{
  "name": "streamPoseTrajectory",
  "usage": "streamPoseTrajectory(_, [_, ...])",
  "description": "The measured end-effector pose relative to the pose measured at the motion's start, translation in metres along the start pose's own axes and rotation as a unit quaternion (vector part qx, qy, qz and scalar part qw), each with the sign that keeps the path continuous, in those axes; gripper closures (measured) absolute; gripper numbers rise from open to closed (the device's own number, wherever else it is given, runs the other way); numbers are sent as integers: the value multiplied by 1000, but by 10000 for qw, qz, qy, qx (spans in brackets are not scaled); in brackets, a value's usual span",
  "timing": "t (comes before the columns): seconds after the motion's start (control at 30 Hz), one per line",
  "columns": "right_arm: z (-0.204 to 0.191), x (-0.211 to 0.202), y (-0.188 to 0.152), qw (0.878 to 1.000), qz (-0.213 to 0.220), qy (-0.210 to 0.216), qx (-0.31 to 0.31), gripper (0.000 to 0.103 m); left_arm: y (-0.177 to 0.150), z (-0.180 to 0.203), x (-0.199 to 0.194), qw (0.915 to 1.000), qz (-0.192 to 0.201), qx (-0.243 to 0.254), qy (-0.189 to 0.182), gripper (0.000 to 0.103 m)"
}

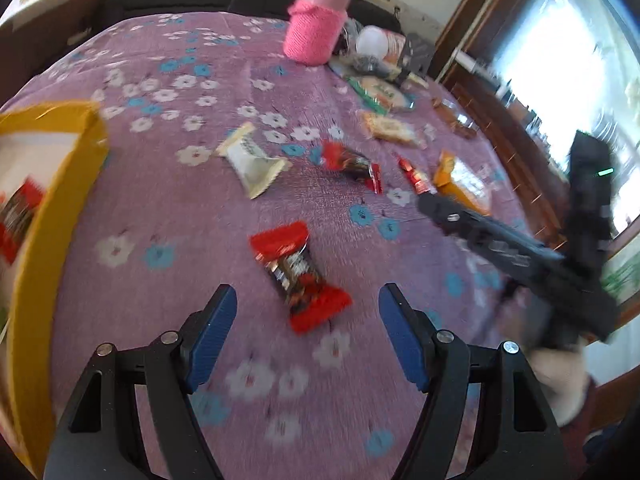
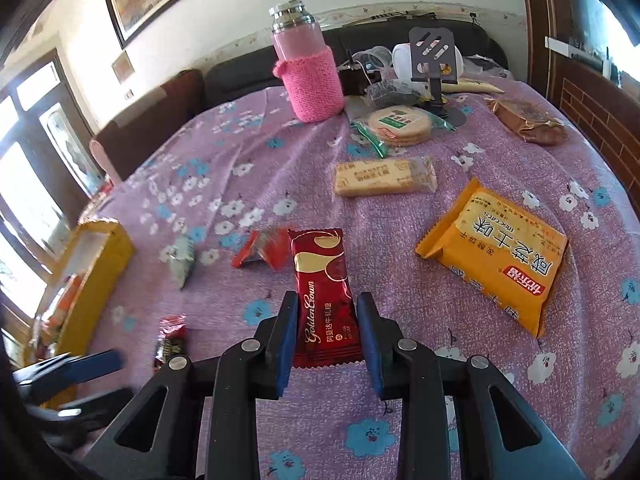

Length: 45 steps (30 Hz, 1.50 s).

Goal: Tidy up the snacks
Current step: 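Grasp the red Golden Crown bar with the right tool while the left tool grasps a red candy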

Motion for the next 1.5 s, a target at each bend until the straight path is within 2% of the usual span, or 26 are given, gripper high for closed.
streamPoseTrajectory(0.03, [1, -1, 1, 10000, 0, 46, 36, 72, 2, 2, 8, 9998, -23, 116, 154, 31])
streamPoseTrajectory(0.07, [2, -1, 2, 9999, 2, 83, 69, 72, 5, 4, 10, 9990, 112, 310, 307, 31])
streamPoseTrajectory(0.13, [3, -4, 3, 9997, 21, 177, 153, 72, 7, 8, 18, 9935, 221, 790, 793, 42])
streamPoseTrajectory(0.17, [3, -5, 4, 9995, 31, 231, 196, 72, 8, 8, 19, 9899, 314, 950, 1002, 57])
streamPoseTrajectory(0.2, [3, -6, 4, 9993, 41, 281, 234, 72, 8, 11, 18, 9881, 405, 1091, 1003, 72])
streamPoseTrajectory(0.23, [3, -7, 5, 9991, 53, 316, 265, 72, 8, 10, 17, 9875, 420, 1119, 1026, 75])
streamPoseTrajectory(0.3, [4, -6, 6, 9990, 62, 329, 288, 72, 9, 7, 13, 9857, 486, 1139, 1140, 75])
streamPoseTrajectory(0.43, [3, -6, 5, 9991, 66, 321, 276, 72, 9, 1, -1, 9878, 612, 1001, 1021, 77])
streamPoseTrajectory(0.47, [1, -7, 5, 9991, 84, 324, 264, 72, 8, 3, -6, 9885, 639, 963, 980, 83])
streamPoseTrajectory(0.5, [0, -7, 5, 9991, 101, 336, 253, 72, 6, 0, -15, 9899, 661, 885, 886, 84])
streamPoseTrajectory(0.67, [-9, -9, 4, 9982, 171, 527, 231, 72, 0, -20, -51, 9933, 833, 519, 607, 84])
streamPoseTrajectory(0.77, [-14, -7, 2, 9985, 177, 487, 187, 72, -7, -38, -70, 9951, 881, 214, 401, 84])
streamPoseTrajectory(0.87, [-15, -4, 1, 9989, 176, 382, 226, 72, -11, -40, -66, 9972, 736, 79, 104, 84])
streamPoseTrajectory(0.93, [-13, -3, 0, 9987, 173, 374, 312, 72, -12, -34, -55, 9983, 586, 35, -34, 80])
streamPoseTrajectory(0.97, [-12, -3, 0, 9985, 174, 383, 354, 72, -11, -31, -49, 9985, 533, 39, -80, 74])
streamPoseTrajectory(1.0, [-11, -3, 0, 9983, 176, 388, 392, 72, -9, -27, -42, 9987, 507, 78, -57, 62])
streamPoseTrajectory(1.03, [-9, -4, 0, 9982, 178, 389, 420, 72, -7, -24, -34, 9987, 491, 133, 41, 55])
streamPoseTrajectory(1.07, [-8, -4, 0, 9981, 181, 389, 437, 72, -5, -22, -28, 9986, 468, 183, 172, 43])
streamPoseTrajectory(1.1, [-8, -4, 0, 9980, 181, 396, 449, 72, -2, -19, -20, 9983, 423, 236, 333, 39])
streamPoseTrajectory(1.13, [-7, -3, 0, 9980, 170, 415, 448, 72, 0, -17, -13, 9980, 369, 275, 430, 38])
streamPoseTrajectory(1.23, [-7, -2, 0, 9980, 134, 451, 412, 72, 4, -8, 6, 9957, 265, 599, 648, 38])
streamPoseTrajectory(1.3, [-7, -2, 0, 9980, 126, 478, 388, 72, 2, -5, 16, 9889, 215, 1023, 1057, 42])
streamPoseTrajectory(1.37, [-5, -1, 1, 9981, 121, 463, 399, 72, -1, 4, 12, 9870, 341, 1305, 876, 79])
streamPoseTrajectory(1.5, [-2, -1, 1, 9977, 138, 465, 467, 72, -3, 8, 4, 9829, 381, 1485, 1019, 80])
Point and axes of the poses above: each gripper's, at about its wrist camera, not at the fingertips, and x roughly the way its jaws point, z to its right, y to its top, the point moved 9 cm from there along x, roughly the way its jaws point, and after that the axes turned 5 degrees about y, right-handed, at the moved point
